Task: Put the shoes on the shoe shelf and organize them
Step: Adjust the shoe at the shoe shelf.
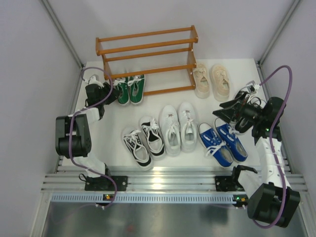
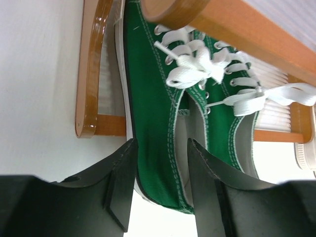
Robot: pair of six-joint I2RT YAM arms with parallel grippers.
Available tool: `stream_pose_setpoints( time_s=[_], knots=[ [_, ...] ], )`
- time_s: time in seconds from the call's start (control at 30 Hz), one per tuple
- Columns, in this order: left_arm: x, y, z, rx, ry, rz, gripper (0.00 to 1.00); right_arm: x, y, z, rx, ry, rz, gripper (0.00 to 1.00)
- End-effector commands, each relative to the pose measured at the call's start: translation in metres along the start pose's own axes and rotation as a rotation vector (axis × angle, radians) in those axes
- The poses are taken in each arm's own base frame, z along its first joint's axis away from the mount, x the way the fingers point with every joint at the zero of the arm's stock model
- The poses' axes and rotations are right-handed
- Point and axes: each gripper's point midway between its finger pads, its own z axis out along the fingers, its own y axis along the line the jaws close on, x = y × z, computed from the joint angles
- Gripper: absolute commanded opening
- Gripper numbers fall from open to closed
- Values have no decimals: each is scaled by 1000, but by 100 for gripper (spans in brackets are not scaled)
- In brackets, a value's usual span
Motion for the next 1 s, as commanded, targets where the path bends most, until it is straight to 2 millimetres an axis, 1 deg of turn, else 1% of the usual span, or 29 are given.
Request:
stream_pose_setpoints(
  time_s=[0.0,0.1,0.23,0.27,0.37,0.4,0.5,0.73,0.83,0.87,0.97],
  knots=[
    [-9,-8,6,47,-34,22,49,-22,6,-3,-8,-30,-102,99],
    [-4,-8,9,46,-22,25,46,-22,5,-2,-8,-29,-101,100],
    [3,-6,13,45,-4,22,37,-22,5,-2,-7,-28,-99,99],
    [2,-7,13,49,-5,23,30,-22,5,-2,-7,-29,-101,99],
    [0,-11,14,69,-11,26,20,-22,5,-3,-7,-28,-99,99],
    [-2,-13,13,75,-16,27,11,-22,5,-3,-7,-29,-101,99],
    [-11,-18,11,82,-45,35,0,-22,6,-3,-8,-29,-102,99],
    [-44,-40,-8,137,-170,90,0,-23,6,-3,-8,-30,-104,99],
    [-54,-48,-14,161,-216,99,0,-22,6,-3,-9,-28,-101,99],
    [-53,-49,-16,166,-218,101,0,-22,6,-3,-8,-29,-101,99],
    [-61,-54,-20,187,-259,111,0,-22,6,-3,-9,-28,-101,100]
  ],
)
